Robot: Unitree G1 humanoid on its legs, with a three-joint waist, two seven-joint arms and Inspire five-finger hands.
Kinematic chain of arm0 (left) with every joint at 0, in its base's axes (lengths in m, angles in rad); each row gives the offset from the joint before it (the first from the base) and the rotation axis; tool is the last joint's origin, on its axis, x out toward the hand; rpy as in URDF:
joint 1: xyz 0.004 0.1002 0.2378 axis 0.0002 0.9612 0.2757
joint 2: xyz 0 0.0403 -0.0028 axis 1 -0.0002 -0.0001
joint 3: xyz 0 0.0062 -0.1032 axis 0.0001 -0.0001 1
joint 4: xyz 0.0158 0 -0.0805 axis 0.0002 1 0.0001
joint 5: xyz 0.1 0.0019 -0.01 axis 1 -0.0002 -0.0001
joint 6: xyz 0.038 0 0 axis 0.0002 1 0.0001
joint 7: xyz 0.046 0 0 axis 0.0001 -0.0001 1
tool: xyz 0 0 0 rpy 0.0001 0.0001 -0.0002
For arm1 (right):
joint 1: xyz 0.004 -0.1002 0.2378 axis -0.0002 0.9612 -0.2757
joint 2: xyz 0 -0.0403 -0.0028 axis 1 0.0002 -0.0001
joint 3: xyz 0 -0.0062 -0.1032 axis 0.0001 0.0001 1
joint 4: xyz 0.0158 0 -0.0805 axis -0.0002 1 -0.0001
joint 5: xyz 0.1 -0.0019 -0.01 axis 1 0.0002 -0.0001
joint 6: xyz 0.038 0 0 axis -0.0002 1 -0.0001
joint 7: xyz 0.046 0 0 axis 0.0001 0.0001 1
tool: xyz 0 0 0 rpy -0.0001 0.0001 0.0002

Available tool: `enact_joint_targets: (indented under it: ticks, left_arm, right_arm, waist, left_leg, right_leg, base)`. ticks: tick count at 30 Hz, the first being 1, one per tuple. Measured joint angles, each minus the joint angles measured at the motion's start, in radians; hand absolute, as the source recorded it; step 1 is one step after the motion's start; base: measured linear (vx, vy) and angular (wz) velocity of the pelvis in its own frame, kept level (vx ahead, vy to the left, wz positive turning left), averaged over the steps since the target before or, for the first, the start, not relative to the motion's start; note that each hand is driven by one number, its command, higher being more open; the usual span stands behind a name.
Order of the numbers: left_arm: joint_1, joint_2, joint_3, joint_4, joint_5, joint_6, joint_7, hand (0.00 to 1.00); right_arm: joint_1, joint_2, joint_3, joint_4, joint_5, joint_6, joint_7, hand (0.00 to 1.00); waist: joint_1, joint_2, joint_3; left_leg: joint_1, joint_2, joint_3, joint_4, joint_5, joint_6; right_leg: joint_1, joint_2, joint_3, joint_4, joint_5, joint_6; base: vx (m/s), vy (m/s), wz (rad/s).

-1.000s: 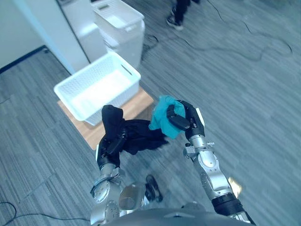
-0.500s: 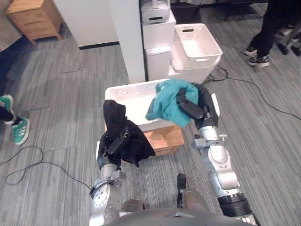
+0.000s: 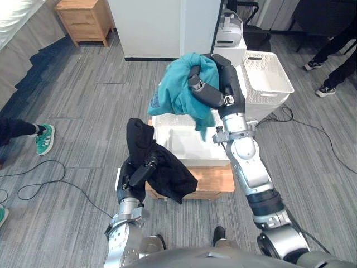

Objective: Tidy up the quilt and then pick up the clothes from the bed and put them into the laundry hamper

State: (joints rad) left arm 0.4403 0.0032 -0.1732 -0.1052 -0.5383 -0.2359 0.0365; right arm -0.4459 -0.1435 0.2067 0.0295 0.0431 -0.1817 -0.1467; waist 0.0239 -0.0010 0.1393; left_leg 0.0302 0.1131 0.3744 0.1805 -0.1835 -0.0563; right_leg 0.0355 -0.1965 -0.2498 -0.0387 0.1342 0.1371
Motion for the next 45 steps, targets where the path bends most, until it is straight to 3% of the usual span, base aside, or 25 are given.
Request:
enact_joint_targets:
  ticks: [2, 8, 16, 21, 23, 24, 25, 26, 28, 29, 30, 32, 34, 35, 37, 39, 45]
  left_arm:
    - [0.001, 0.006, -0.018, -0.006, -0.009, 0.0, -0.01, 0.0]
    - [0.005, 0.016, -0.029, -0.045, -0.053, 0.0, -0.022, 0.0]
    - [0.06, 0.035, -0.043, -0.266, -0.098, -0.004, -0.068, 0.0]
    - [0.061, 0.038, -0.006, -0.282, -0.098, -0.006, -0.068, 0.0]
    - [0.045, 0.057, 0.013, -0.287, -0.096, -0.006, -0.07, 0.0]
    - [0.039, 0.053, 0.01, -0.289, -0.097, -0.006, -0.076, 0.0]
    - [0.04, 0.049, 0.005, -0.298, -0.097, -0.007, -0.085, 0.0]
    - [0.043, 0.052, 0.014, -0.3, -0.097, -0.008, -0.088, 0.0]
    - [0.015, 0.059, 0.036, -0.285, -0.106, -0.008, -0.087, 0.0]
    - [-0.026, 0.06, 0.039, -0.252, -0.11, -0.013, -0.059, 0.0]
    - [-0.045, 0.057, 0.043, -0.234, -0.11, -0.014, -0.047, 0.0]
    - [-0.074, 0.055, 0.055, -0.205, -0.104, -0.016, -0.022, 0.0]
    - [-0.055, 0.027, 0.048, -0.201, -0.081, -0.019, -0.021, 0.0]
    - [-0.036, 0.018, 0.034, -0.201, -0.079, -0.019, -0.021, 0.0]
    - [-0.034, 0.016, 0.011, -0.181, -0.075, -0.019, -0.021, 0.0]
    - [-0.039, 0.014, -0.004, -0.166, -0.066, -0.017, -0.021, 0.0]
    - [-0.059, 0.013, -0.017, -0.166, -0.037, -0.016, -0.021, 0.0]
  right_arm:
    - [-0.049, -0.023, 0.002, 0.057, 0.0, 0.002, -0.001, 0.0]
    - [-0.164, -0.067, 0.02, 0.216, -0.07, 0.009, -0.013, 0.0]
    - [-0.147, -0.122, -0.026, 0.419, -0.114, 0.043, -0.02, 0.0]
    - [-0.085, -0.15, -0.084, 0.427, -0.114, 0.044, -0.027, 0.0]
    - [-0.077, -0.153, -0.111, 0.425, -0.114, 0.043, -0.035, 0.0]
    - [-0.077, -0.163, -0.124, 0.423, -0.115, 0.042, -0.039, 0.0]
    - [-0.068, -0.175, -0.146, 0.418, -0.115, 0.038, -0.04, 0.0]
    - [-0.05, -0.172, -0.148, 0.414, -0.116, 0.04, -0.037, 0.0]
    - [0.002, -0.157, -0.151, 0.39, -0.116, 0.04, -0.037, 0.0]
    - [0.036, -0.15, -0.15, 0.387, -0.117, 0.04, -0.024, 0.0]
    - [0.056, -0.147, -0.15, 0.384, -0.117, 0.04, -0.017, 0.0]
    - [0.167, -0.147, -0.163, 0.283, -0.118, 0.044, -0.015, 0.0]
    - [0.26, -0.149, -0.2, 0.148, -0.119, 0.045, -0.014, 0.0]
    - [0.309, -0.15, -0.223, 0.079, -0.119, 0.045, -0.014, 0.0]
    - [0.362, -0.153, -0.257, 0.005, -0.119, 0.045, -0.021, 0.0]
    - [0.379, -0.152, -0.264, -0.049, -0.118, 0.044, -0.033, 0.0]
    - [0.398, -0.123, -0.227, -0.119, -0.157, 0.029, -0.029, 0.0]
  waist:
    - [0.002, -0.013, -0.008]
    - [0.006, -0.016, -0.01]
    - [0.022, -0.008, -0.005]
    - [0.025, 0.007, 0.006]
    - [0.024, -0.018, 0.051]
    - [0.027, -0.016, 0.06]
    - [0.032, 0.006, 0.07]
    - [0.029, -0.001, 0.071]
    - [0.026, -0.001, 0.072]
    - [0.025, 0.011, 0.079]
    - [0.023, 0.012, 0.08]
    - [0.003, -0.015, 0.082]
    - [-0.008, 0.007, 0.076]
    - [-0.029, 0.008, 0.075]
    - [-0.037, 0.007, 0.075]
    - [-0.059, 0.004, 0.075]
    - [-0.06, 0.003, 0.07]
  left_leg:
    - [0.007, -0.008, -0.013, -0.018, 0.007, 0.002]
    - [0.005, -0.022, -0.044, -0.048, 0.02, 0.004]
    - [-0.048, -0.029, -0.097, -0.055, 0.032, 0.006]
    - [-0.057, -0.031, -0.102, -0.027, 0.032, 0.007]
    - [-0.151, -0.029, -0.092, 0.17, 0.007, 0.0]
    - [-0.148, -0.035, -0.07, 0.064, -0.007, 0.003]
    - [-0.123, -0.024, -0.048, -0.048, 0.093, 0.029]
    - [-0.123, -0.036, -0.042, -0.053, 0.105, 0.037]
    - [-0.118, -0.032, -0.04, -0.058, 0.102, 0.042]
    - [-0.096, -0.017, -0.041, -0.061, 0.101, 0.044]
    - [-0.087, -0.013, -0.04, -0.062, 0.101, 0.045]
    - [-0.062, -0.027, -0.04, -0.06, 0.093, 0.033]
    - [-0.052, -0.006, -0.031, -0.059, 0.068, 0.0]
    - [-0.044, 0.006, -0.021, -0.06, 0.067, -0.002]
    - [-0.016, 0.023, 0.001, -0.063, 0.056, -0.018]
    - [0.007, 0.028, 0.019, -0.063, 0.053, -0.021]
    - [0.037, 0.028, 0.059, -0.062, 0.041, -0.022]
  right_leg:
    - [0.007, -0.003, -0.012, -0.006, 0.005, -0.001]
    - [0.02, -0.011, -0.054, -0.016, 0.006, 0.0]
    - [0.002, -0.011, -0.113, -0.016, 0.006, 0.0]
    - [0.003, -0.018, -0.127, 0.005, 0.005, 0.0]
    - [0.027, -0.064, -0.123, 0.022, 0.006, -0.002]
    - [0.026, -0.072, -0.121, 0.022, 0.006, -0.002]
    - [0.027, -0.054, -0.113, 0.022, 0.0, 0.005]
    - [0.018, -0.066, -0.111, 0.028, 0.002, 0.004]
    - [0.001, -0.067, -0.108, 0.062, 0.002, 0.004]
    - [-0.011, -0.055, -0.091, 0.084, -0.052, 0.0]
    - [-0.005, -0.039, -0.069, 0.051, -0.068, -0.005]
    - [-0.003, -0.007, -0.066, -0.029, -0.026, -0.011]
    - [0.003, 0.004, -0.066, -0.027, -0.039, -0.011]
    - [0.005, 0.014, -0.06, -0.027, -0.039, -0.011]
    - [0.013, 0.03, -0.041, -0.023, -0.039, -0.011]
    - [0.018, 0.034, -0.019, -0.015, -0.039, -0.012]
    - [0.021, 0.042, 0.008, -0.014, -0.039, -0.012]
  base:
    - [0.0, 0.013, 0.14]
    - [-0.01, -0.005, 0.16]
    - [0.01, -0.024, 0.22]
    - [0.03, 0.003, 0.1]
    - [0.0, 0.07, 0.2]
    - [-0.03, 0.062, 0.03]
    - [0.02, 0.069, -0.08]
    - [0.05, 0.072, -0.09]
    - [0.08, 0.032, -0.06]
    - [0.06, -0.016, -0.09]
    - [0.01, -0.054, -0.06]
    - [0.01, -0.108, 0.06]
    - [0.09, -0.105, -0.2]
    - [0.1, -0.071, -0.3]
    - [0.06, -0.063, -0.36]
    - [0.03, -0.027, -0.38]
    - [0.0, -0.014, -0.19]
